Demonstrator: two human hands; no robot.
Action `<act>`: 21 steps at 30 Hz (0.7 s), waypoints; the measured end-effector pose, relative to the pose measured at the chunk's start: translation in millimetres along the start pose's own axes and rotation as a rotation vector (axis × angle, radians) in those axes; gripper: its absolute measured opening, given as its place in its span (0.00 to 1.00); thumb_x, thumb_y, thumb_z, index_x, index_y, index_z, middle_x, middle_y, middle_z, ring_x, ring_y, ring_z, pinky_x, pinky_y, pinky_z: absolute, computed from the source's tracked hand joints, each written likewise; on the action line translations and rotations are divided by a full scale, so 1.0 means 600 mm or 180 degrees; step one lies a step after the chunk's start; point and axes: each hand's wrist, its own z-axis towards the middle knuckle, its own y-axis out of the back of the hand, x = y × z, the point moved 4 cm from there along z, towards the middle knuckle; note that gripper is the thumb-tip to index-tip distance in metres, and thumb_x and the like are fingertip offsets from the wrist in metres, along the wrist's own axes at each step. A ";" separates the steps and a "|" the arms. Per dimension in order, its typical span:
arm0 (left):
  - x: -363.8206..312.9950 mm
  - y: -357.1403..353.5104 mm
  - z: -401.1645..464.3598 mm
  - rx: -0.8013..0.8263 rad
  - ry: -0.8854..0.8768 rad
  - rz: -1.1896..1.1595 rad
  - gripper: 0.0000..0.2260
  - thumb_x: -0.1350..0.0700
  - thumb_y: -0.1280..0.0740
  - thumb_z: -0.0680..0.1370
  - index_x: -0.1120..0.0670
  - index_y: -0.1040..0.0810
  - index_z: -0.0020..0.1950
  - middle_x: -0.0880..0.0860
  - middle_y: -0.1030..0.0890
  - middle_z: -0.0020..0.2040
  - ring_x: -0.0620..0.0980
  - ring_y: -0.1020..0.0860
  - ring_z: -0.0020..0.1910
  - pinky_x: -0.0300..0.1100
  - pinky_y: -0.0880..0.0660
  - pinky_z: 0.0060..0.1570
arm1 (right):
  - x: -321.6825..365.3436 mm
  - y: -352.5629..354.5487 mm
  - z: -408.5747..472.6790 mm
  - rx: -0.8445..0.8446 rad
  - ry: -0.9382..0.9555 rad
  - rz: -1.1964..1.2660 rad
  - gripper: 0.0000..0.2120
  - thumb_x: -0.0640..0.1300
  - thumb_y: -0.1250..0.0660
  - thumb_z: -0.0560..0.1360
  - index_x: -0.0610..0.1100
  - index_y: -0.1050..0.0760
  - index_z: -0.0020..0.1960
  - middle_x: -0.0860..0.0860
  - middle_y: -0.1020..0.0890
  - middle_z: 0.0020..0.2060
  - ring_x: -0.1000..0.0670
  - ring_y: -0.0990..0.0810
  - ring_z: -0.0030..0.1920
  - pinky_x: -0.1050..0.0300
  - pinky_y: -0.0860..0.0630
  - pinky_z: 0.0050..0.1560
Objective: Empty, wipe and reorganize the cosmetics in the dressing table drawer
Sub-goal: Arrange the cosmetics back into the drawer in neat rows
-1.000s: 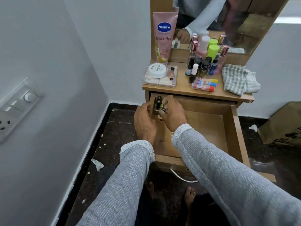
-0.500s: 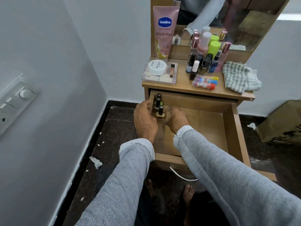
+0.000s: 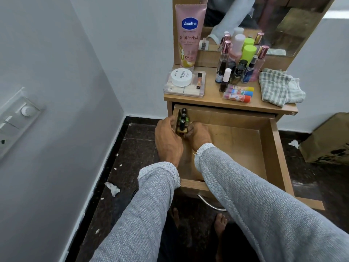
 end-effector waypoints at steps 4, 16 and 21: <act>0.000 0.000 0.000 0.0008 0.0013 0.0034 0.17 0.69 0.36 0.77 0.56 0.23 0.63 0.52 0.22 0.59 0.48 0.24 0.59 0.38 0.26 0.59 | -0.001 -0.002 0.000 0.0020 -0.0009 -0.0027 0.14 0.36 0.28 0.71 0.47 0.30 0.34 0.43 0.17 0.43 0.44 0.20 0.43 0.53 0.22 0.51; 0.002 -0.002 0.000 -0.0023 -0.0102 0.0078 0.17 0.70 0.37 0.76 0.56 0.22 0.62 0.53 0.21 0.58 0.49 0.23 0.58 0.41 0.25 0.59 | -0.001 0.003 0.003 -0.0023 0.0051 -0.0119 0.18 0.43 0.26 0.71 0.48 0.34 0.31 0.46 0.22 0.39 0.46 0.24 0.40 0.55 0.25 0.49; 0.003 -0.004 -0.001 -0.0043 -0.0128 0.0069 0.17 0.69 0.38 0.77 0.55 0.22 0.62 0.53 0.21 0.57 0.49 0.23 0.58 0.40 0.25 0.58 | -0.004 0.002 0.006 0.0025 -0.0041 -0.0142 0.18 0.44 0.24 0.70 0.47 0.32 0.31 0.44 0.19 0.40 0.45 0.21 0.42 0.52 0.22 0.52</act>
